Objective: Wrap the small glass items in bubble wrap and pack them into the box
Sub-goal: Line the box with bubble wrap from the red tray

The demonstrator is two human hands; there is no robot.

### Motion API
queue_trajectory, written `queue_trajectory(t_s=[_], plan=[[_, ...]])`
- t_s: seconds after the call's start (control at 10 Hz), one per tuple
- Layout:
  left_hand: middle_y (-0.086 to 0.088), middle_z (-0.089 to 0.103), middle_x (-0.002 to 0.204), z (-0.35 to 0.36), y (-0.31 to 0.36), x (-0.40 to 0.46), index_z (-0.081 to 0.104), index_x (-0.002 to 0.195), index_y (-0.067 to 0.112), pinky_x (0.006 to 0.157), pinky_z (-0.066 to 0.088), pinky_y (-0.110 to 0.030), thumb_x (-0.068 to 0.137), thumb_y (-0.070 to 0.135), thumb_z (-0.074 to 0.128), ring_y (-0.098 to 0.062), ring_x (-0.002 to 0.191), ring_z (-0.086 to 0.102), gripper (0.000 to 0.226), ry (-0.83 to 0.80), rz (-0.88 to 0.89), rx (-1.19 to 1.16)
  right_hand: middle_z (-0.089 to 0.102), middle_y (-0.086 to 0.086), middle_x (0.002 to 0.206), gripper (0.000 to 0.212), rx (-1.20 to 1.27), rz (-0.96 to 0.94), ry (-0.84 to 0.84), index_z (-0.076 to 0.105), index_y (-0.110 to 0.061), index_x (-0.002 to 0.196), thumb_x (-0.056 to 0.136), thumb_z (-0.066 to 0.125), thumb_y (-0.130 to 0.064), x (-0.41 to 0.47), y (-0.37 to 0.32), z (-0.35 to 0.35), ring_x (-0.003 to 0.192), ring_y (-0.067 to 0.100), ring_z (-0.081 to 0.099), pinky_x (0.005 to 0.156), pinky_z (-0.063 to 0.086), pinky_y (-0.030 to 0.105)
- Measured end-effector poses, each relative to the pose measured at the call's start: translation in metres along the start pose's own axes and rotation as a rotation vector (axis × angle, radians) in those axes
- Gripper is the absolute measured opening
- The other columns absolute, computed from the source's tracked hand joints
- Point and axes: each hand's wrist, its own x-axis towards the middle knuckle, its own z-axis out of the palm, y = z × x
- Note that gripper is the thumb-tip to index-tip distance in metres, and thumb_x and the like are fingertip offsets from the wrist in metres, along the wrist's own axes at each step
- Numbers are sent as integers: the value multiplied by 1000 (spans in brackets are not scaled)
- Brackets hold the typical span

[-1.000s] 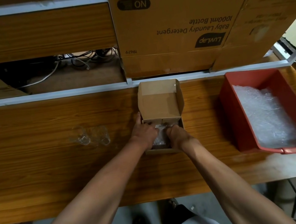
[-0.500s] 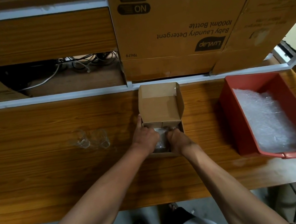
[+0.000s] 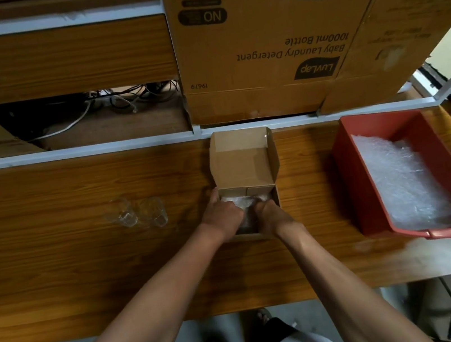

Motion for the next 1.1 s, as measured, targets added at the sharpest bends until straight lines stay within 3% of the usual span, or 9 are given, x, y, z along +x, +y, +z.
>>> queue_trajectory(t_s=[0.2, 0.3, 0.4, 0.5, 0.6, 0.7, 0.8, 1.0, 1.1], plan=[[3, 75, 117, -8, -9, 2, 75, 116, 31, 125, 2, -63, 95, 21, 67, -22, 121, 66, 25, 53, 11, -45, 54, 20, 148, 40, -249, -75, 122, 51, -1, 147, 108, 51, -12, -8, -1, 0, 136, 36, 54, 106, 46, 40], [-1, 72, 120, -10, -6, -4, 69, 121, 28, 125, 0, -67, 97, 20, 65, -25, 124, 64, 26, 17, -18, -1, 55, 19, 145, 38, -223, -34, 37, 49, -3, 147, 112, 36, -14, -18, -4, -4, 133, 30, 57, 101, 50, 38], [-2, 71, 119, -16, 0, -7, 69, 117, 26, 125, -2, -68, 100, 21, 61, -24, 125, 63, 19, -29, -29, -10, 59, 16, 142, 35, -7, 10, 27, 56, -6, 142, 109, 47, -15, -19, -9, -9, 132, 30, 57, 105, 49, 35], [-1, 72, 117, -19, 4, -9, 69, 118, 28, 125, 1, -66, 100, 20, 60, -24, 122, 65, 22, 15, -55, -38, 68, 15, 128, 28, 104, 20, 87, 66, -8, 129, 102, 60, -14, -18, -4, -12, 121, 31, 65, 85, 50, 32], [-2, 71, 118, -29, 11, -16, 68, 121, 30, 120, 24, -56, 98, 20, 63, -28, 119, 65, 25, 114, -52, -122, 73, 17, 122, 23, 261, 37, 228, 71, -6, 120, 102, 59, -11, -30, 9, -16, 111, 27, 70, 69, 52, 21], [-1, 65, 130, -44, 23, -21, 64, 128, 30, 95, 50, -44, 99, 22, 65, -30, 120, 62, 30, 237, -9, -291, 72, 1, 127, 32, 342, -60, 468, 73, -15, 125, 95, 65, -5, -59, 27, -29, 114, 13, 66, 93, 54, 21], [4, 61, 133, -61, 43, -22, 63, 134, 30, 92, 54, -40, 102, 28, 60, -25, 118, 61, 32, 297, 94, -463, 73, 6, 124, 32, 331, 1, 666, 75, -21, 119, 90, 71, -6, -90, 53, -36, 114, 23, 69, 97, 54, 31], [2, 58, 138, -110, 104, -7, 60, 143, 24, 99, 55, -39, 104, 21, 62, -20, 123, 59, 40, 334, 320, -621, 72, 18, 99, 30, 338, 196, 893, 77, -8, 102, 76, 71, 4, -135, 132, -54, 92, 39, 69, 82, 50, 38], [3, 55, 148, -134, 144, 9, 56, 148, 24, 107, 51, -37, 103, 21, 64, -19, 134, 55, 46, 336, 387, -605, 69, 20, 121, 36, 333, 332, 841, 73, -8, 121, 86, 72, -5, -140, 180, -66, 110, 39, 66, 94, 49, 38]])
